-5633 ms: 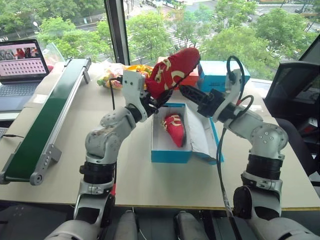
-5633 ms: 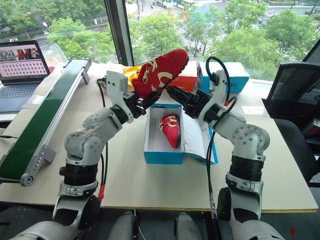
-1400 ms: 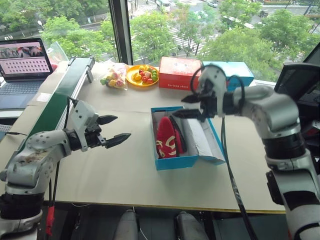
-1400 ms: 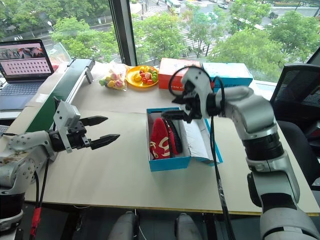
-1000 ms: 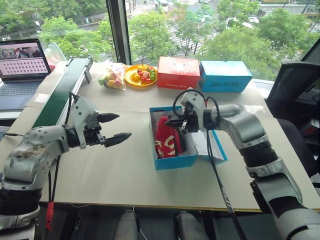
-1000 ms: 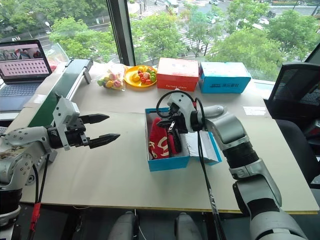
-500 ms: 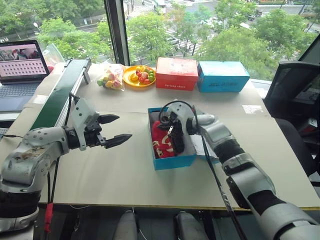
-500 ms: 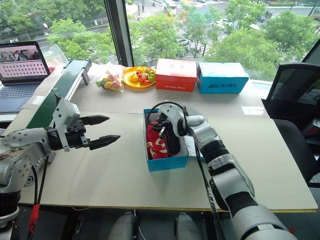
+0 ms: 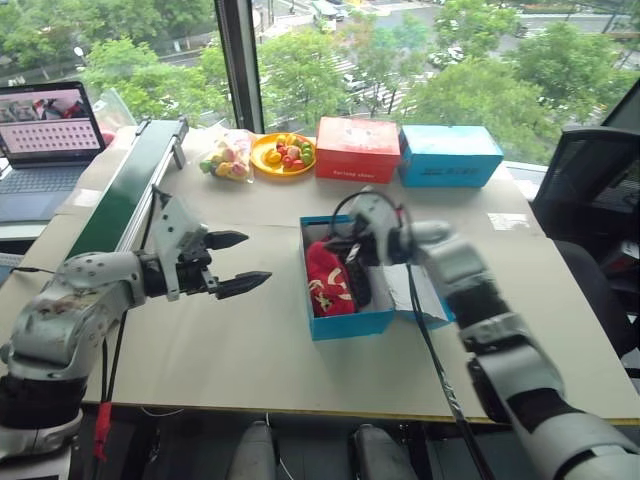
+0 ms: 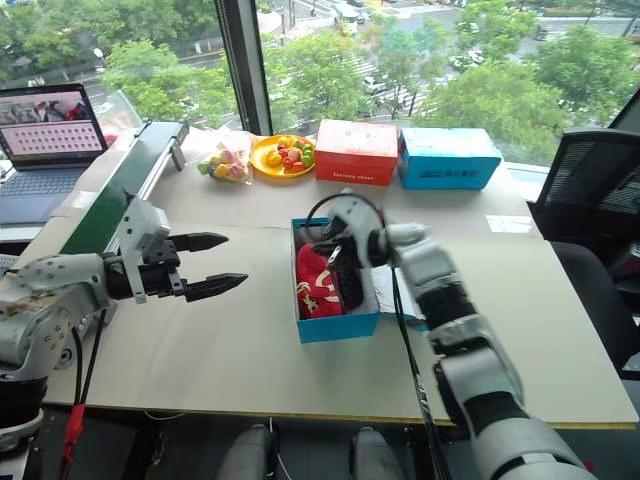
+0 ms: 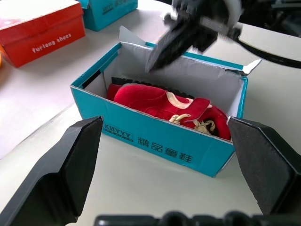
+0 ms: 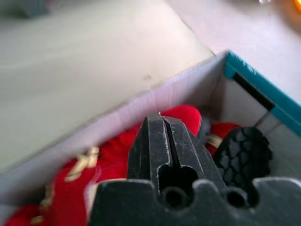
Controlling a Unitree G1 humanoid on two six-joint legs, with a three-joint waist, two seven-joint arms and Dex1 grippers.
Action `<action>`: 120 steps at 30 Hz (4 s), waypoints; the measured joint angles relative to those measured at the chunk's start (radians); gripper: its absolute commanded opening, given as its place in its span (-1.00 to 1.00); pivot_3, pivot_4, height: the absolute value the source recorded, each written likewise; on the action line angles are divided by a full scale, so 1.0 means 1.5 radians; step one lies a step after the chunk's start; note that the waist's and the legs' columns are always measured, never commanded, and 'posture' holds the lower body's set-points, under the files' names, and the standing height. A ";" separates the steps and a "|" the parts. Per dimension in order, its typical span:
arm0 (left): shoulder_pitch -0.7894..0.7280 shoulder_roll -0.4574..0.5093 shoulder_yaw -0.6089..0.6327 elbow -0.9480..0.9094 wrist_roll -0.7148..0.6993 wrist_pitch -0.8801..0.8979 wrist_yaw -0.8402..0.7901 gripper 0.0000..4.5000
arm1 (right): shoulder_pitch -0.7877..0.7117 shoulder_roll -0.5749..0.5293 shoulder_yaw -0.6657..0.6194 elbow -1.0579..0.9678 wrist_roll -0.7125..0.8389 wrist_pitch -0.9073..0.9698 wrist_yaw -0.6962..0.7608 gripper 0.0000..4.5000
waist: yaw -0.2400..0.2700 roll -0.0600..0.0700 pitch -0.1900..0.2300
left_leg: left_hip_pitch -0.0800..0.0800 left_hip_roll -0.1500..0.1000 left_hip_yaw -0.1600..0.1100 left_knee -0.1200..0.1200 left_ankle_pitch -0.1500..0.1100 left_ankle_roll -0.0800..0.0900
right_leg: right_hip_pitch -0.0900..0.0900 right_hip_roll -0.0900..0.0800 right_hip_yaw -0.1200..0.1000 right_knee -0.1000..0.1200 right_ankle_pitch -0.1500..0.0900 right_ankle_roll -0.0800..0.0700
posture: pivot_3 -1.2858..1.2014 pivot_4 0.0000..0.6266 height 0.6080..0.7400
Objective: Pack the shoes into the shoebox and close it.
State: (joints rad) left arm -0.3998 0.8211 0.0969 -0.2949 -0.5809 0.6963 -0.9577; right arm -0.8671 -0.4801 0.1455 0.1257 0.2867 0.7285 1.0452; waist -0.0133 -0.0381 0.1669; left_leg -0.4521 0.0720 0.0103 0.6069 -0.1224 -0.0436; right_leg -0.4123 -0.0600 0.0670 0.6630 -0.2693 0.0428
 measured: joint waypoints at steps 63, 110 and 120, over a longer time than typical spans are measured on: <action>-0.119 -0.022 -0.066 0.163 0.092 -0.053 -0.117 1.00 | 0.132 -0.015 -0.113 -0.171 0.410 0.142 -0.317 -0.99 | -0.013 0.003 0.002 | 0.004 -0.001 -0.002 0.002 0.000 0.001 | 0.004 0.001 0.002 0.000 -0.004 0.004 | 0.03 -0.52 1.00; -0.007 -0.164 -0.017 0.209 0.184 -0.236 0.173 1.00 | 0.271 -0.121 -0.230 -0.015 -0.018 -0.134 -0.233 0.98 | -0.004 0.003 0.002 | -0.004 -0.002 -0.003 0.002 0.000 0.001 | -0.002 0.001 0.002 0.001 -0.002 0.001 | 0.03 -0.52 1.00; 0.137 -0.308 -0.024 0.255 0.296 -0.403 0.347 1.00 | 0.453 0.035 -0.275 -0.035 -0.045 -0.288 -0.397 0.98 | -0.001 0.003 0.002 | 0.004 -0.002 -0.003 0.004 0.000 0.001 | 0.006 0.000 0.002 0.000 -0.002 0.004 | 0.03 -0.52 1.00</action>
State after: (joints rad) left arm -0.1943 0.3588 0.0610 0.0884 -0.1368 0.0914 -0.4372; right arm -0.1878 -0.4278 -0.2671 0.0736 0.2186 0.2961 0.4494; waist -0.0153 -0.0341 0.1693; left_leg -0.4466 0.0686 0.0059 0.6122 -0.1223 -0.0427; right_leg -0.4031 -0.0595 0.0696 0.6627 -0.2725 0.0491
